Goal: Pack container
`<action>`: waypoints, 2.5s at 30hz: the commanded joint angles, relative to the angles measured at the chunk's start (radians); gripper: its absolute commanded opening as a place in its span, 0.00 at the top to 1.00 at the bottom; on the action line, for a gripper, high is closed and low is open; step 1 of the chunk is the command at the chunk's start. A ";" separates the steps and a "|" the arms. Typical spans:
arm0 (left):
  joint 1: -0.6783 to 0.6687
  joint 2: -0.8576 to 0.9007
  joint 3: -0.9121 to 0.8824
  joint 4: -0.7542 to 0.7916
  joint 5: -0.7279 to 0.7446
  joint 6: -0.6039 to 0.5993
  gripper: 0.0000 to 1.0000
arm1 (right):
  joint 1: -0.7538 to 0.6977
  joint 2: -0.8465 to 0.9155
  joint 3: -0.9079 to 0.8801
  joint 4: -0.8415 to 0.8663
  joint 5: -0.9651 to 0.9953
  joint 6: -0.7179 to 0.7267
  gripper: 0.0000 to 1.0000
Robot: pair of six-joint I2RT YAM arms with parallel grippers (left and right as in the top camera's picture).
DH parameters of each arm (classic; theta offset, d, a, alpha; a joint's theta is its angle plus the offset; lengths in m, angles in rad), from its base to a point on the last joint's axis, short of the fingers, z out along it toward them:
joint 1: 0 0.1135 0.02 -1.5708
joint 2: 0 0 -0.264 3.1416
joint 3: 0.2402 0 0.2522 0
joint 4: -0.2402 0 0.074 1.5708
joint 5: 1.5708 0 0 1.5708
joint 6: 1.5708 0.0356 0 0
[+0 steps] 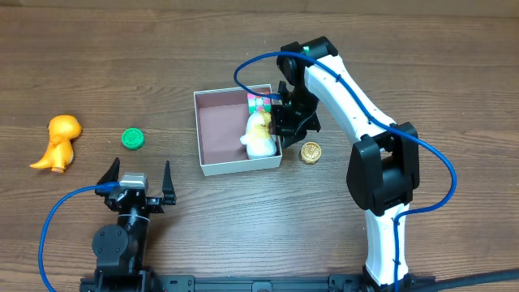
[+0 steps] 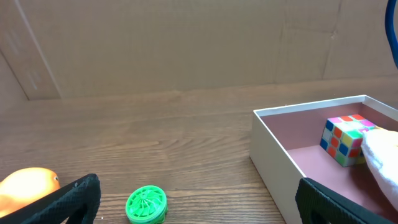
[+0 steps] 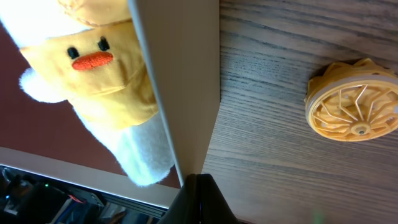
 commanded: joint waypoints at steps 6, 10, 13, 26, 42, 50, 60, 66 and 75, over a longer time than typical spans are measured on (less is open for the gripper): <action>0.008 -0.002 -0.003 0.000 0.017 0.015 0.00 | 0.005 -0.010 -0.006 0.038 -0.057 0.035 0.96; 0.008 -0.002 -0.003 0.000 0.017 0.015 0.00 | 0.005 -0.010 -0.006 0.055 -0.082 0.039 0.96; 0.008 -0.002 -0.003 0.000 0.017 0.015 0.00 | 0.005 -0.010 -0.006 0.066 -0.102 0.040 0.96; 0.008 -0.002 -0.003 0.000 0.017 0.015 0.00 | 0.005 -0.010 -0.006 0.109 -0.053 0.084 0.96; 0.008 -0.002 -0.003 0.000 0.017 0.015 0.00 | -0.110 -0.010 -0.006 0.172 0.058 0.044 0.96; 0.008 -0.002 -0.003 0.000 0.017 0.015 0.00 | -0.105 -0.010 -0.006 0.378 0.057 0.035 0.96; 0.008 -0.002 -0.003 0.000 0.017 0.015 0.00 | -0.089 -0.010 -0.006 0.468 0.050 0.034 0.96; 0.008 -0.002 -0.003 0.000 0.017 0.015 0.00 | -0.061 -0.010 -0.006 0.508 0.013 0.034 0.96; 0.008 -0.002 -0.003 0.000 0.017 0.015 0.00 | -0.052 -0.010 -0.006 0.518 0.007 0.016 0.96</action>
